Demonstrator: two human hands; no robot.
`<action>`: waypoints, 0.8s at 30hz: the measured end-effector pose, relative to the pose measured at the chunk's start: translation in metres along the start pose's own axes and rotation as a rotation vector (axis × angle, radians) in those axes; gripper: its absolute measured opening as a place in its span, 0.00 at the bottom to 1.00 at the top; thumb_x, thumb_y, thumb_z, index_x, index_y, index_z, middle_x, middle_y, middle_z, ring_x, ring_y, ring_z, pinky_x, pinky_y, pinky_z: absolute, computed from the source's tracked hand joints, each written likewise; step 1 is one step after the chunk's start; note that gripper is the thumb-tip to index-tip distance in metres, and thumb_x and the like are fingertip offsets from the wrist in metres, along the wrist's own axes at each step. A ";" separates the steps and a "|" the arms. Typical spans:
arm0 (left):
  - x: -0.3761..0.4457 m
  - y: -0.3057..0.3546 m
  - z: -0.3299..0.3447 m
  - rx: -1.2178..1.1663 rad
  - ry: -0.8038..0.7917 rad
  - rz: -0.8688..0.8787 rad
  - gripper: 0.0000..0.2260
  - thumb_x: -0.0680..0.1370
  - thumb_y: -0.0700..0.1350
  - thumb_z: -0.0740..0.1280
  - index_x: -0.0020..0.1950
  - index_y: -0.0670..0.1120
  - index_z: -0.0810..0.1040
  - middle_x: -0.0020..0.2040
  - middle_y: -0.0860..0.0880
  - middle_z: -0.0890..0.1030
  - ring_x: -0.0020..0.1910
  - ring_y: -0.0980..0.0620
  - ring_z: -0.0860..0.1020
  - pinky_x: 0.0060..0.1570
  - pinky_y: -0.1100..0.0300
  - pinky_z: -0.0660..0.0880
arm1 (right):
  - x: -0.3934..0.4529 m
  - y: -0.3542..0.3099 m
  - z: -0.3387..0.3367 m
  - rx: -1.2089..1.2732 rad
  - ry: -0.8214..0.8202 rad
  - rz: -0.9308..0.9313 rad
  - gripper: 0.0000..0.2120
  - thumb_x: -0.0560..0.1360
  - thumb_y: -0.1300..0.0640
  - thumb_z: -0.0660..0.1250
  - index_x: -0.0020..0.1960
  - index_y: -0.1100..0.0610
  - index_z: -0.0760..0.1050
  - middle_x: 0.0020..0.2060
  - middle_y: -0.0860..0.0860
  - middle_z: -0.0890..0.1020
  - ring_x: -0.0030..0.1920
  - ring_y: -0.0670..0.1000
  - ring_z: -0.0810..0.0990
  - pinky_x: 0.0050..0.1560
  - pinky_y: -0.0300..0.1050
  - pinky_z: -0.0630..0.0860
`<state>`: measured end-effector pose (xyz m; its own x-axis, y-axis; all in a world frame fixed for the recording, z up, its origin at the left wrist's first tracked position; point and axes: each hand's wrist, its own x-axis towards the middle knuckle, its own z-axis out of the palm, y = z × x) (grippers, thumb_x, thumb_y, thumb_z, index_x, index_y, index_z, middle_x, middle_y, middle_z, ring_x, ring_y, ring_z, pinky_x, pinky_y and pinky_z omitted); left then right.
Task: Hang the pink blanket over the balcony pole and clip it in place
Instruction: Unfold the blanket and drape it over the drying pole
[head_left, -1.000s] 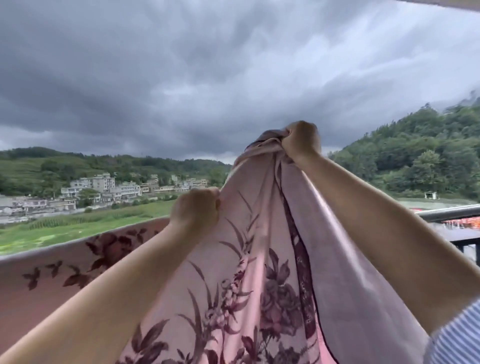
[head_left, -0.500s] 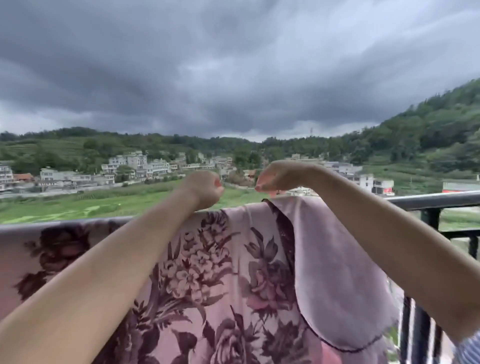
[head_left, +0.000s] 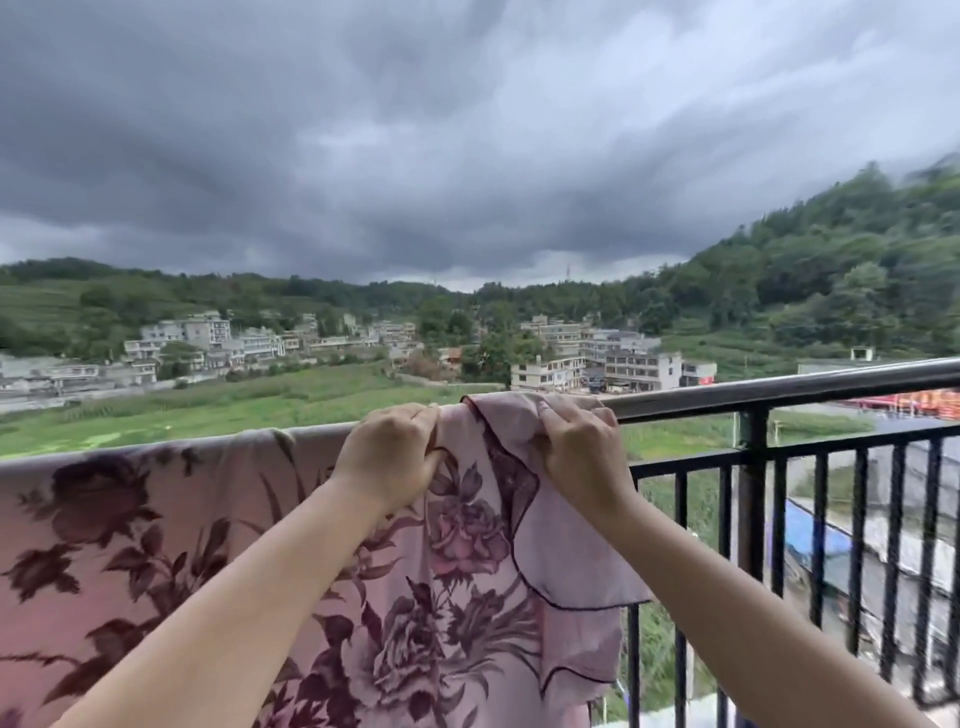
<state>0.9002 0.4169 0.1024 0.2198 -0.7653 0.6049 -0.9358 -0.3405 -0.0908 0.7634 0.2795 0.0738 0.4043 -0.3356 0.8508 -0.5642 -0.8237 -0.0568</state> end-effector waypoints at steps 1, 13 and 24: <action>0.000 -0.001 -0.002 0.014 -0.012 -0.002 0.22 0.76 0.48 0.61 0.69 0.42 0.65 0.67 0.45 0.73 0.65 0.46 0.71 0.66 0.54 0.68 | 0.003 -0.001 -0.004 -0.007 0.014 -0.025 0.11 0.58 0.60 0.76 0.40 0.61 0.82 0.37 0.54 0.86 0.35 0.55 0.84 0.35 0.42 0.79; 0.038 0.039 -0.015 0.093 0.029 -0.114 0.23 0.74 0.59 0.63 0.61 0.45 0.71 0.56 0.45 0.77 0.52 0.48 0.76 0.53 0.55 0.75 | 0.119 0.036 -0.034 0.300 -0.074 0.193 0.11 0.71 0.70 0.57 0.48 0.66 0.76 0.47 0.62 0.81 0.50 0.60 0.77 0.43 0.45 0.72; 0.172 0.051 -0.028 -0.075 0.410 -0.330 0.09 0.77 0.39 0.57 0.47 0.36 0.75 0.45 0.34 0.80 0.45 0.38 0.79 0.44 0.50 0.75 | 0.279 0.084 0.015 0.328 -0.231 -0.052 0.21 0.71 0.61 0.59 0.64 0.60 0.64 0.60 0.62 0.74 0.61 0.60 0.72 0.58 0.47 0.69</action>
<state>0.8823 0.2829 0.2237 0.3943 -0.3429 0.8526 -0.8557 -0.4753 0.2045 0.8397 0.1094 0.2983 0.5984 -0.3524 0.7196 -0.2939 -0.9320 -0.2120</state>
